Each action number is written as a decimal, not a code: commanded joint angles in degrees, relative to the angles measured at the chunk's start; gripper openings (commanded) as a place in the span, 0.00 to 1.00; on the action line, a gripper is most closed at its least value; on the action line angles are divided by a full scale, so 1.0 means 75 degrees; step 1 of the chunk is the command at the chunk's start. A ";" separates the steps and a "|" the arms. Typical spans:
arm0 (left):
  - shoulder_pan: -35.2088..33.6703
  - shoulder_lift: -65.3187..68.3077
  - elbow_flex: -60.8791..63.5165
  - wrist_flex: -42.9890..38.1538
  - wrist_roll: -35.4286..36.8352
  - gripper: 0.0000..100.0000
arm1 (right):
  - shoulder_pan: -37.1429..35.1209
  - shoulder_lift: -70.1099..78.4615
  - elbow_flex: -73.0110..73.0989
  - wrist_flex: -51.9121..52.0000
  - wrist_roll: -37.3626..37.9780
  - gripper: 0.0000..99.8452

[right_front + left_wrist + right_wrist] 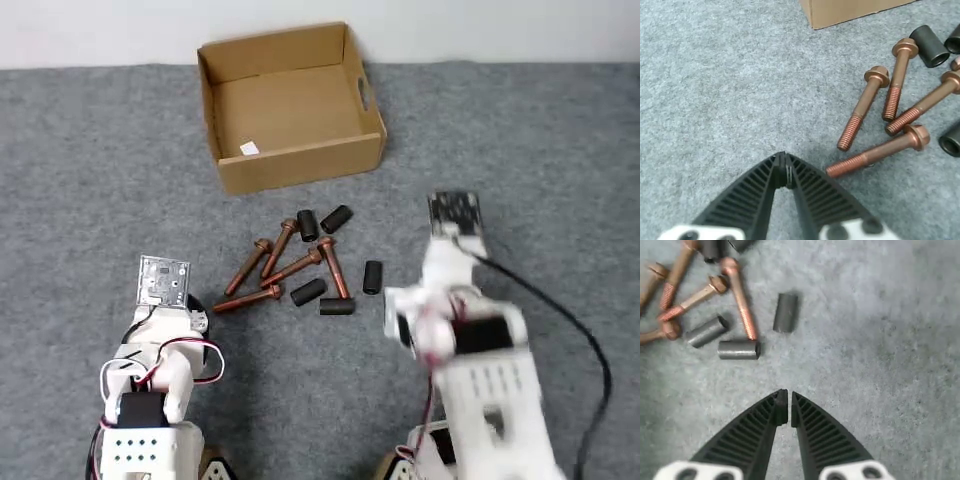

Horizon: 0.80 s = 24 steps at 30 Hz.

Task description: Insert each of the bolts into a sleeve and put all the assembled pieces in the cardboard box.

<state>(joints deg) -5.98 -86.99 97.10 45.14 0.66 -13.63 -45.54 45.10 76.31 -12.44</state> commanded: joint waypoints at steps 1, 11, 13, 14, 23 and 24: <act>0.0035 -0.0023 -0.0041 0.0070 -0.0059 0.01 | -0.0076 0.2338 -0.1559 0.0029 -0.0152 0.01; 0.0035 -0.0023 -0.0041 0.0070 -0.0059 0.01 | -0.0217 0.6207 -0.4829 0.0651 -0.0504 0.24; 0.0035 -0.0023 -0.0041 0.0070 -0.0059 0.01 | -0.0346 0.6699 -0.5181 0.0733 -0.0516 0.24; 0.0035 -0.0023 -0.0041 0.0070 -0.0059 0.01 | -0.0440 0.6933 -0.5310 0.0697 -0.0516 0.24; 0.0035 -0.0023 -0.0041 0.0070 -0.0059 0.01 | -0.0967 0.8774 -0.6834 0.0686 -0.0539 0.24; 0.0035 -0.0023 -0.0041 0.0070 -0.0059 0.01 | -0.0944 0.9008 -0.6998 0.0686 -0.0539 0.24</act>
<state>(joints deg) -5.98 -86.99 97.10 45.14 0.66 -20.66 19.60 -2.29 81.05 -15.87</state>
